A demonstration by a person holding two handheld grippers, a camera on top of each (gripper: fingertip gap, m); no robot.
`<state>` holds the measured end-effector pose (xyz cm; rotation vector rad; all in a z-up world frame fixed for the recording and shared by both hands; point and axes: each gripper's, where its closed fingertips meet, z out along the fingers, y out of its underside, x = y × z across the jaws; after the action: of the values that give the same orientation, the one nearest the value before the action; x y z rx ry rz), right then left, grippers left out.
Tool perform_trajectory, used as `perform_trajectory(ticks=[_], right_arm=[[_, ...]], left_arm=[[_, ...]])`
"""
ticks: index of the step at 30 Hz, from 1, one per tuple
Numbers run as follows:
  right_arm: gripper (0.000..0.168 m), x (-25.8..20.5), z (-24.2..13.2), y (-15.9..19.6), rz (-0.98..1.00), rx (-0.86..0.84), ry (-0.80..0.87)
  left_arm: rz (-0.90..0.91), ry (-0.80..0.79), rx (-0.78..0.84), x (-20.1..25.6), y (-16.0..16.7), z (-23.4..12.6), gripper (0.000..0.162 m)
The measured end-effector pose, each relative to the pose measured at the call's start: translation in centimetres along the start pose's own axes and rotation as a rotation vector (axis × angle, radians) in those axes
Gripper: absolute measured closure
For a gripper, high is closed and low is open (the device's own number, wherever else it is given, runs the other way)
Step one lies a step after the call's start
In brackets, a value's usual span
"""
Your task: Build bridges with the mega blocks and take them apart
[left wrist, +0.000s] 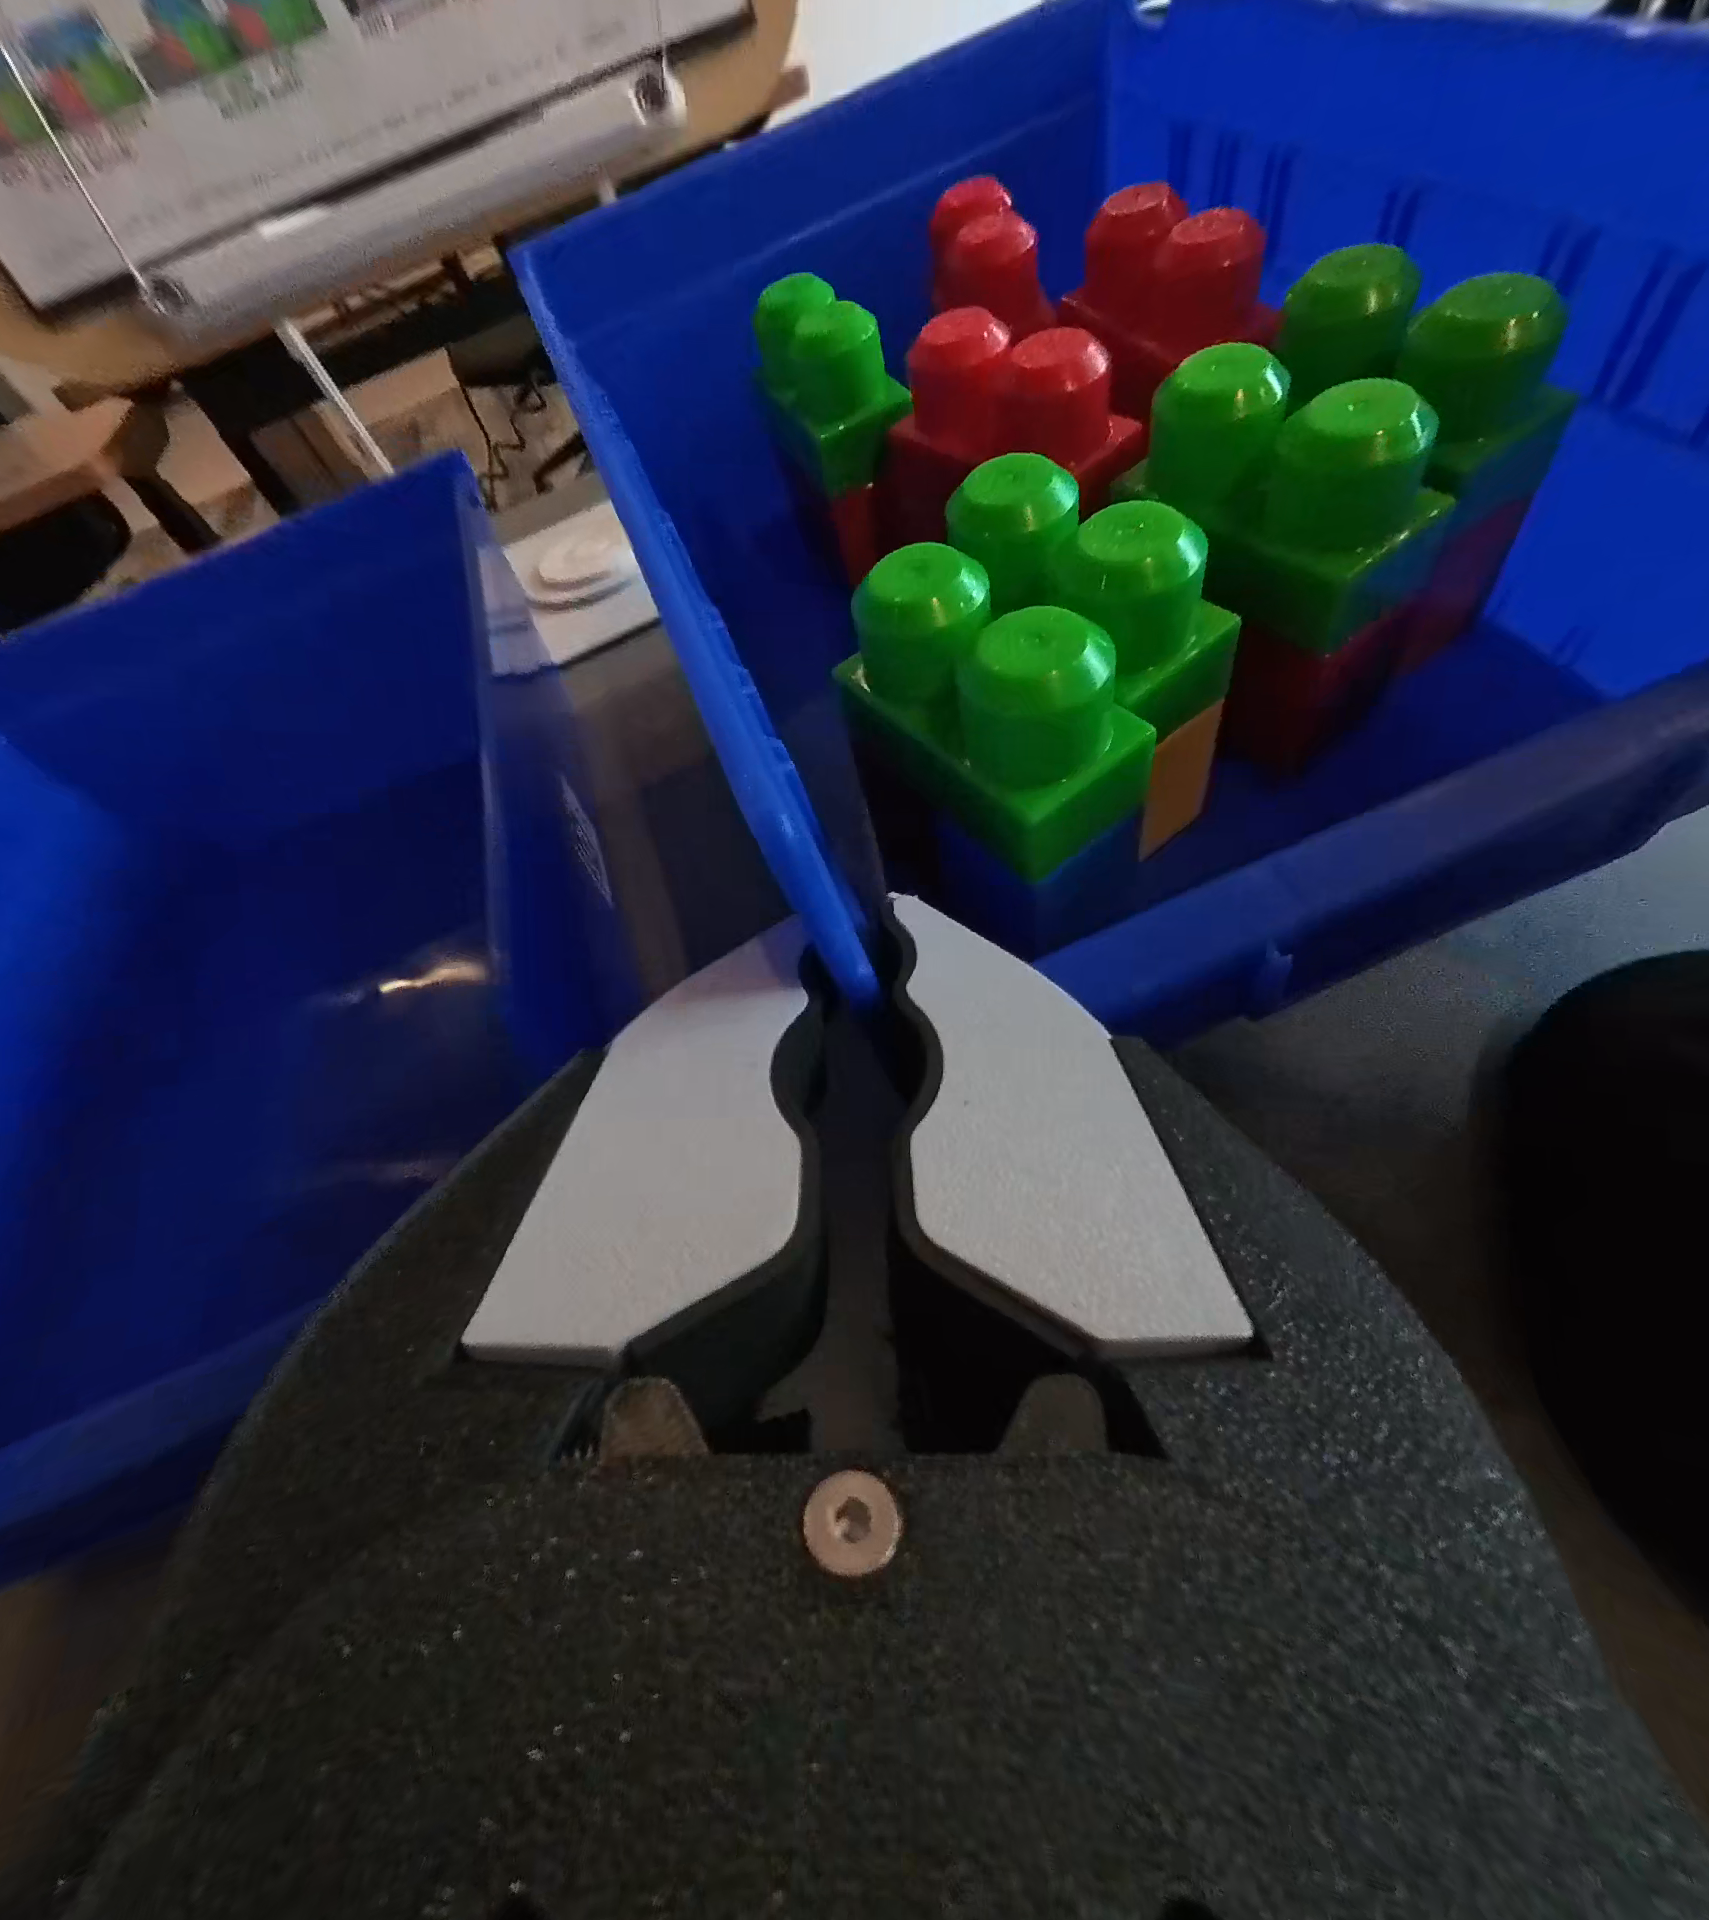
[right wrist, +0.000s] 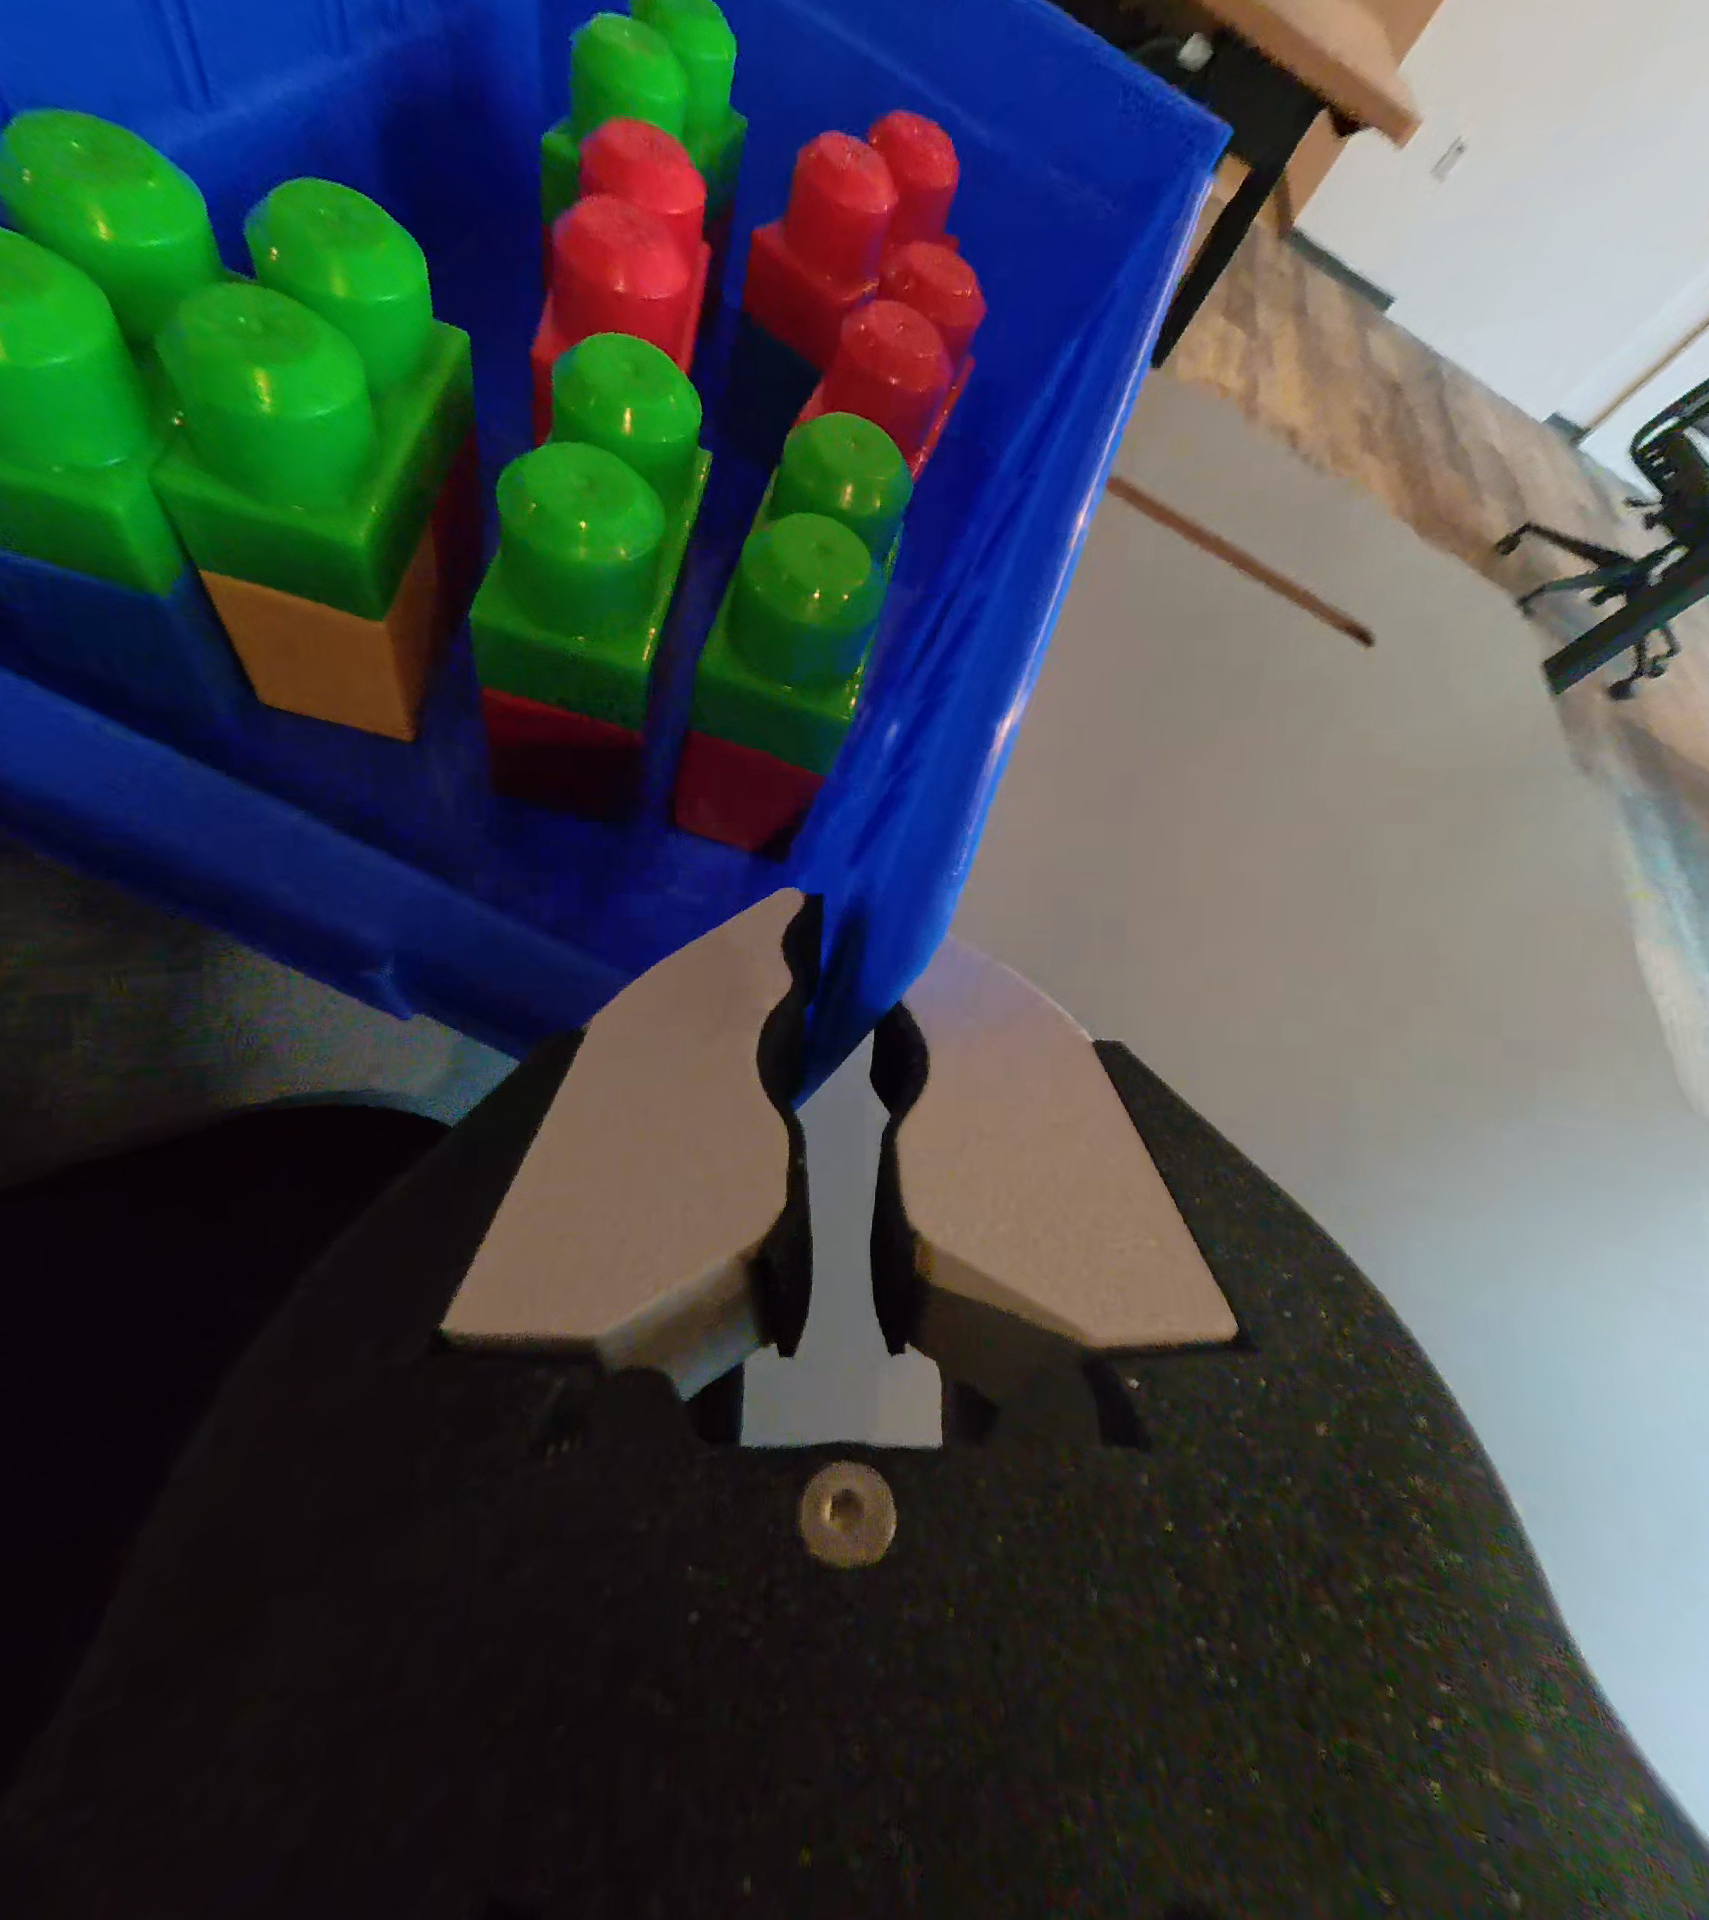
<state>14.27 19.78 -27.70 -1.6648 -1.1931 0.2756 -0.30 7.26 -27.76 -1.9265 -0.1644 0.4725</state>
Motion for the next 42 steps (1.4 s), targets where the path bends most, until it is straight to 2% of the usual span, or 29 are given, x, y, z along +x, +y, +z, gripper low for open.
perform_trajectory(ticks=[10, 19, 32, 42], right_arm=[[0.162, -0.7, -4.9, -6.6, -0.022, 0.007, 0.045], [0.162, -6.5, -5.9, -13.8, -0.045, 0.067, 0.030], [0.162, -21.3, -2.3, -22.7, -0.083, 0.147, -0.106], [0.161, -32.7, 0.8, -26.5, -0.098, 0.183, -0.247]], left_arm=[[0.001, 0.051, 0.051, -3.7, -4.7, -4.2, 0.156], [0.029, 0.002, 0.081, -11.9, -5.5, -8.4, 0.155], [-0.005, -0.129, 0.033, -27.2, 0.4, -13.5, 0.155], [-0.028, -0.217, -0.030, -37.0, 6.2, -16.9, 0.156]])
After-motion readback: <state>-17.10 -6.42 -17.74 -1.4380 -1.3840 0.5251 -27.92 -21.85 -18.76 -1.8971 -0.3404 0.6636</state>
